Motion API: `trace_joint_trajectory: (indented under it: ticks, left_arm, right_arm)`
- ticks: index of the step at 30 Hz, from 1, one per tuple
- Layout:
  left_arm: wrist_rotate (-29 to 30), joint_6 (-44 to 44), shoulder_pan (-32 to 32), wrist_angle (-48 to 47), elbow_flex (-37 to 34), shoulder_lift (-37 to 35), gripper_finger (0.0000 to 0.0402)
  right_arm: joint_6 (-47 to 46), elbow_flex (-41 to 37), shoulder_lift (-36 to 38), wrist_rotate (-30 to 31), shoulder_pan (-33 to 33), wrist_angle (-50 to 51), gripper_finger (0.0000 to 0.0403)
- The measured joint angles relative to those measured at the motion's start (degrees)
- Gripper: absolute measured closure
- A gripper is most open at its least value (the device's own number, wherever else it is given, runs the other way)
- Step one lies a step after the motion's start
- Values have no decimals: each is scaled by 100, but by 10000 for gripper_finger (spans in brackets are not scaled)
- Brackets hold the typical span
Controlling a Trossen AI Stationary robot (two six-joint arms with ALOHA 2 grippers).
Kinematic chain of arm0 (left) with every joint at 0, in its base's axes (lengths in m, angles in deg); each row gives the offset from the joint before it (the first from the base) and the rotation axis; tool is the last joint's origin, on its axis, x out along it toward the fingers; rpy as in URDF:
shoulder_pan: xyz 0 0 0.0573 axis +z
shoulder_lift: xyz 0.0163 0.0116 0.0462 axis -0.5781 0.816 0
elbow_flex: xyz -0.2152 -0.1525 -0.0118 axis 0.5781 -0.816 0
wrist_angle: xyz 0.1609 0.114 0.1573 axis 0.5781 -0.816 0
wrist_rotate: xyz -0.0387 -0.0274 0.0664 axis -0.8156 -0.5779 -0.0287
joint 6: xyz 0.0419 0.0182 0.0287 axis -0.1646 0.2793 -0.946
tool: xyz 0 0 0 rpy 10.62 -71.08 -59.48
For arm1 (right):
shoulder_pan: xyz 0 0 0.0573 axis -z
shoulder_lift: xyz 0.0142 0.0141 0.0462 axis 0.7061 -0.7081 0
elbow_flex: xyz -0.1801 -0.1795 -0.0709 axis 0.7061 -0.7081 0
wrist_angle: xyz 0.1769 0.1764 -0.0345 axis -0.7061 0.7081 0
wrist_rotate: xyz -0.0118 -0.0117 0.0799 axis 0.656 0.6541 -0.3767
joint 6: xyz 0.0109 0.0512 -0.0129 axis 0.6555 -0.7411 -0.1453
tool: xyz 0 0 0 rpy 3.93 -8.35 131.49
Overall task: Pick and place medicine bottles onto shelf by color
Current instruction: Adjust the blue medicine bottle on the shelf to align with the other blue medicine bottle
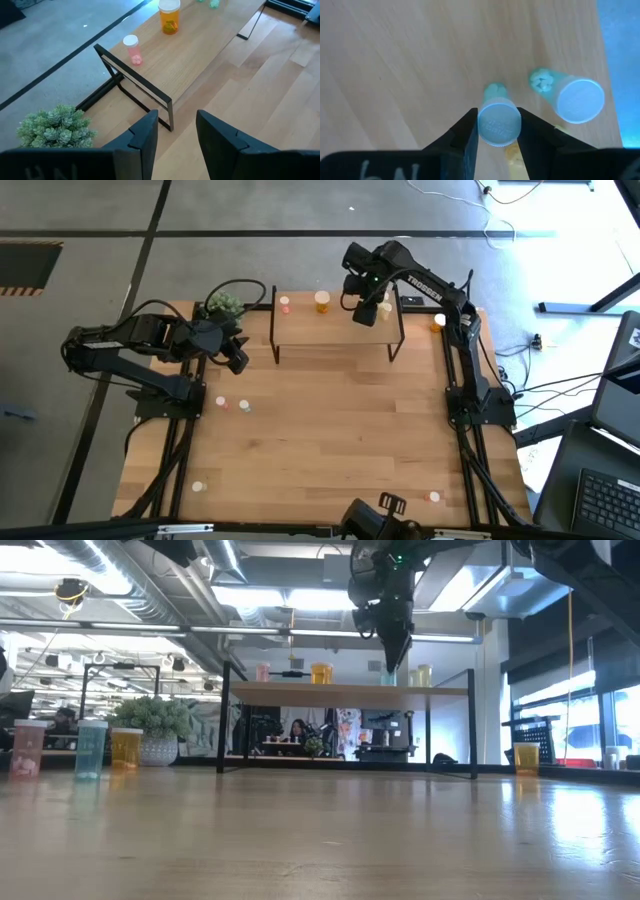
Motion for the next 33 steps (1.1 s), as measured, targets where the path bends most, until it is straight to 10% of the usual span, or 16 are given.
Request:
trace_joint_trajectory:
  ticks: [33]
  left_arm:
    - [0, -4, 0, 0, 0, 0, 273]
  right_arm:
    - [-15, -22, -28, 2, 64, 11, 215]
